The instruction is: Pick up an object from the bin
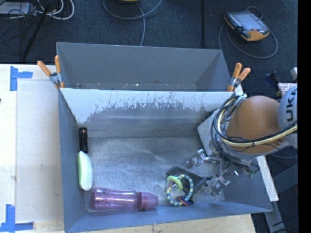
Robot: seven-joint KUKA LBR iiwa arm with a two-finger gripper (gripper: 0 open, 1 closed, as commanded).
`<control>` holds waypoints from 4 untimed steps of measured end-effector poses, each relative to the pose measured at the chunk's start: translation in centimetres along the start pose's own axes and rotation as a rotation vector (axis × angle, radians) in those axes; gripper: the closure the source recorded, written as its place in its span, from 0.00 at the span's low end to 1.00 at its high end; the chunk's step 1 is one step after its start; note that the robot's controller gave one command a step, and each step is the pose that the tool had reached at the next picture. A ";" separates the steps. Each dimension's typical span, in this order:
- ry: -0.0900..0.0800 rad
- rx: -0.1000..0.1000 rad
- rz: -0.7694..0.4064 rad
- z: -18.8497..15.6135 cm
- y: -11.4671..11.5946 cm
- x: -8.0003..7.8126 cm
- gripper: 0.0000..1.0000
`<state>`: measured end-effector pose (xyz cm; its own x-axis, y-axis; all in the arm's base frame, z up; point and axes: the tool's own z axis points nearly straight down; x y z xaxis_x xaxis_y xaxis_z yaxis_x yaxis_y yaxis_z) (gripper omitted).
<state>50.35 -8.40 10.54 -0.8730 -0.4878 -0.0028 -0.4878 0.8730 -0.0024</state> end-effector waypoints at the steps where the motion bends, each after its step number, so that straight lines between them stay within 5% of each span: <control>1: -0.008 0.001 -0.408 3.3 2.7 -1.6 1.00; 2: -0.008 0.001 -0.409 3.3 2.7 -1.6 1.00; 3: 0.002 -0.005 -0.406 -6.3 1.6 -1.0 1.00; 4: 0.002 -0.005 -0.405 -6.2 1.6 -1.0 1.00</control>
Offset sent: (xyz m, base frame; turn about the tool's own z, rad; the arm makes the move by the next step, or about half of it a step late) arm 0.0000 0.0000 0.0000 0.0000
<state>50.41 -6.52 16.78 -0.6102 -0.7923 -0.0010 -0.7923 0.6102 0.0021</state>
